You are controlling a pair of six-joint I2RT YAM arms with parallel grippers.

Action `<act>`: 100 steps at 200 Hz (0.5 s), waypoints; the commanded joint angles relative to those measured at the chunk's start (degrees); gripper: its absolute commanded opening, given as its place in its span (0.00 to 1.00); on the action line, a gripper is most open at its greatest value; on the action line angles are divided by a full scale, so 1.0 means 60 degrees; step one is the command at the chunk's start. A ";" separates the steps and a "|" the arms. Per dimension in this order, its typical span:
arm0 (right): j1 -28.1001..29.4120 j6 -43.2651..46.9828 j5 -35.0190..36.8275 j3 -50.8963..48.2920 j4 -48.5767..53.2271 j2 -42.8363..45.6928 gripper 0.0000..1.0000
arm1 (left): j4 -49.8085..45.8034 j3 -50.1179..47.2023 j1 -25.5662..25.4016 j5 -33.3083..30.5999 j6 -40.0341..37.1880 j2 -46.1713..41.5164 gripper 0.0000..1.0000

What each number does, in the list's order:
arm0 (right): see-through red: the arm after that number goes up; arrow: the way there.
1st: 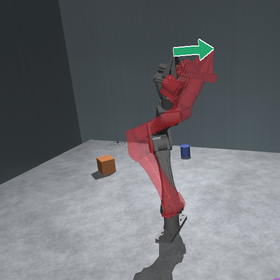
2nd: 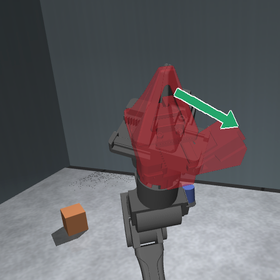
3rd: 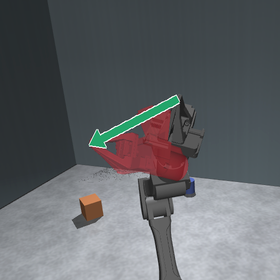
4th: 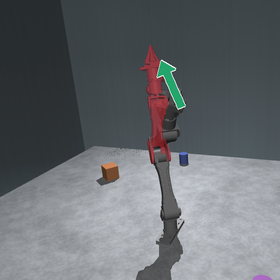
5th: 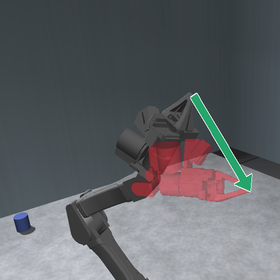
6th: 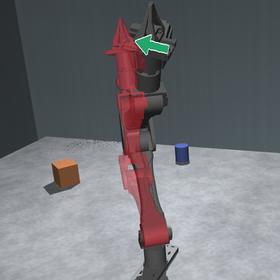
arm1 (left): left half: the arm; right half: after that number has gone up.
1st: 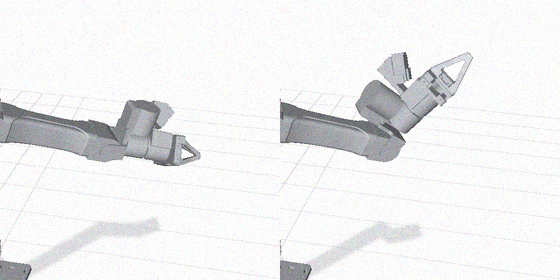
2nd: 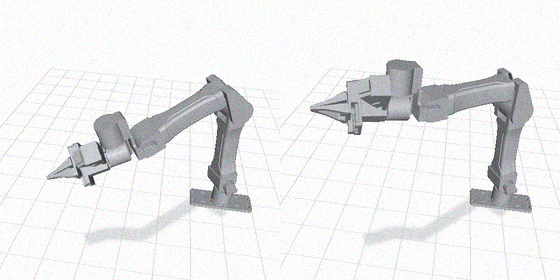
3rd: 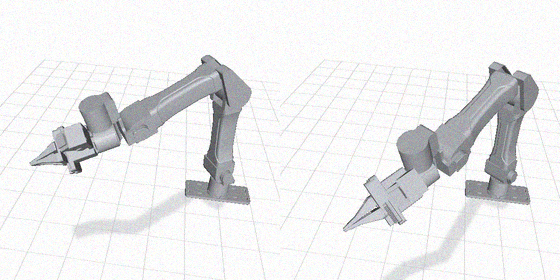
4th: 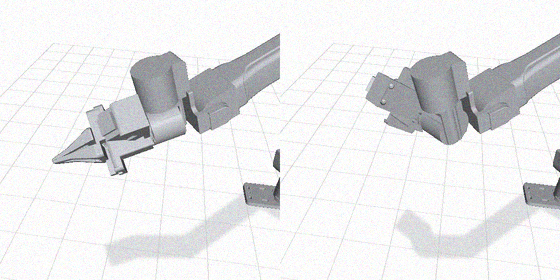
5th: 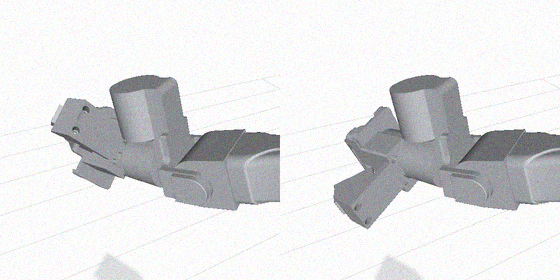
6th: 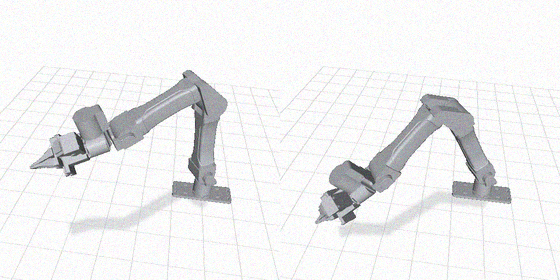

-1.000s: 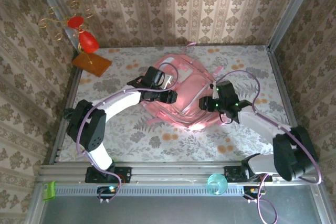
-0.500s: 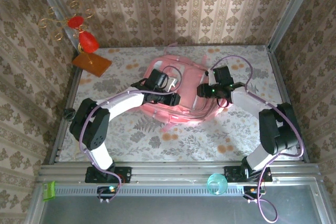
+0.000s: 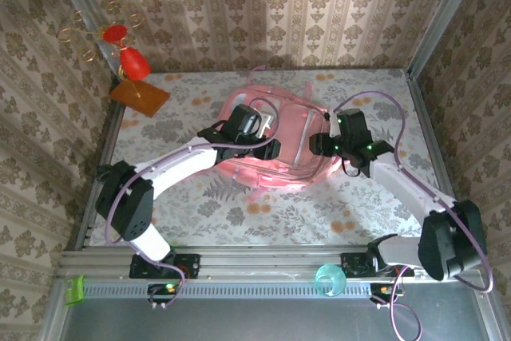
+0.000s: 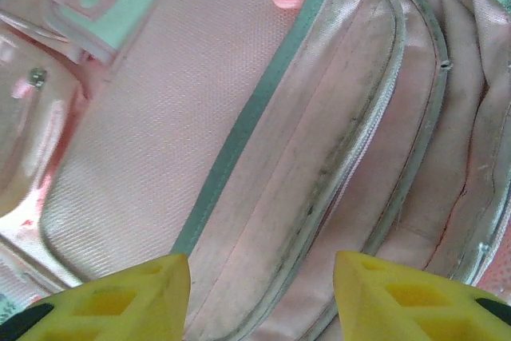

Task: Pack the student bag

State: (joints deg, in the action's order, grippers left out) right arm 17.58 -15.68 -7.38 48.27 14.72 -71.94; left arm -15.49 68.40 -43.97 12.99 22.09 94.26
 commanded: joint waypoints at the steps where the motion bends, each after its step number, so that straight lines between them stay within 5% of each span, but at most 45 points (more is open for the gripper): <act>1: 0.0502 -0.0709 -0.0447 -0.0651 -0.0392 0.0385 0.50 | -0.0555 0.0592 -0.0056 -0.0202 0.0160 0.0595 0.52; 44: 0.2084 -0.2264 0.0010 -0.1615 -0.1698 0.0687 0.50 | -0.0459 0.0852 0.0100 0.0230 0.0207 0.1326 0.52; 100: 0.2298 -0.2713 0.0351 -0.2200 -0.2359 0.0504 0.49 | 0.0221 0.0670 0.0246 0.1291 0.0782 0.1809 0.45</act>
State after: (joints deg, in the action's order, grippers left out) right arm 30.94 -29.47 -7.03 35.03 3.79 -68.36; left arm -15.68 72.29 -42.63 17.10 24.51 102.74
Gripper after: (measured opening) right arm 0.496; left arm 0.484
